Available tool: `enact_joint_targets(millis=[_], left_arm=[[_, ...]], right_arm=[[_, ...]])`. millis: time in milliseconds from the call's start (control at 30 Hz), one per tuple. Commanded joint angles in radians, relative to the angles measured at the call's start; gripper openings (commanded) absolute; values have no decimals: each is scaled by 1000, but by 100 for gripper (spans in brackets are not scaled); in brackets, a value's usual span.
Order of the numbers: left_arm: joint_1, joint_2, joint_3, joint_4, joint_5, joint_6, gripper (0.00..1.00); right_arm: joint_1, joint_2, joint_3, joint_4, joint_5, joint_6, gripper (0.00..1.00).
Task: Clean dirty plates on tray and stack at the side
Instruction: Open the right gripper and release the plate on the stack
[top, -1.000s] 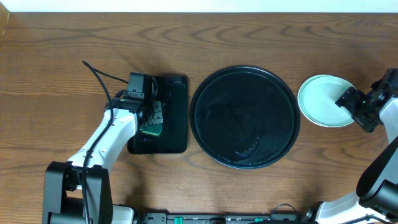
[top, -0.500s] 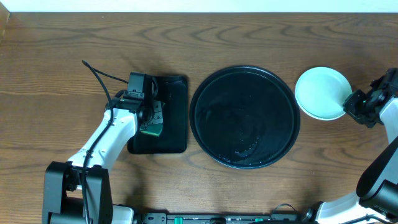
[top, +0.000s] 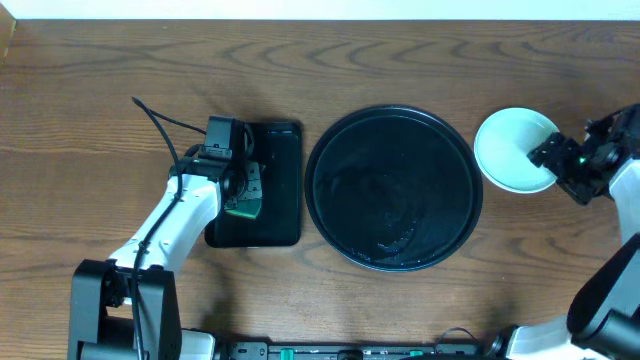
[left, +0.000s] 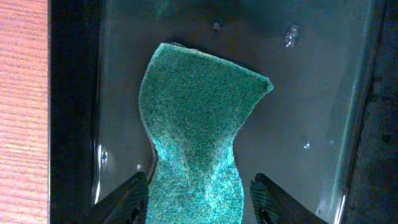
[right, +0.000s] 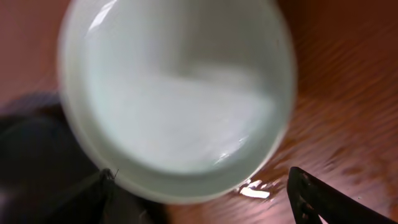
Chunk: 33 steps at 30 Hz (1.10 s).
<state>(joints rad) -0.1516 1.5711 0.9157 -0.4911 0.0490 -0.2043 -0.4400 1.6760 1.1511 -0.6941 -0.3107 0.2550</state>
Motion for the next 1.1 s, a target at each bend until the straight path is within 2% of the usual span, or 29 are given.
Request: enact_joint_targets(millis=[0,233,333,500,1067], left_arm=[[2,10,-11,0,-5,12,62],[2,10,-11,0,-5,13,77],[2,10,-11,0,-5,13,78],[2,10,-11,0,-5,13,78],[2,10,-11,0,-5,13,79]], right_arm=[[81,-66,16,-45,-46,-38,88],[253,-81,14,-193,-45,-135,93],[320,-81,14,-200,-26,-174,99],[381,-81,14,-189,56,-175,99],[391,-81,14,-188,56,-174,99]])
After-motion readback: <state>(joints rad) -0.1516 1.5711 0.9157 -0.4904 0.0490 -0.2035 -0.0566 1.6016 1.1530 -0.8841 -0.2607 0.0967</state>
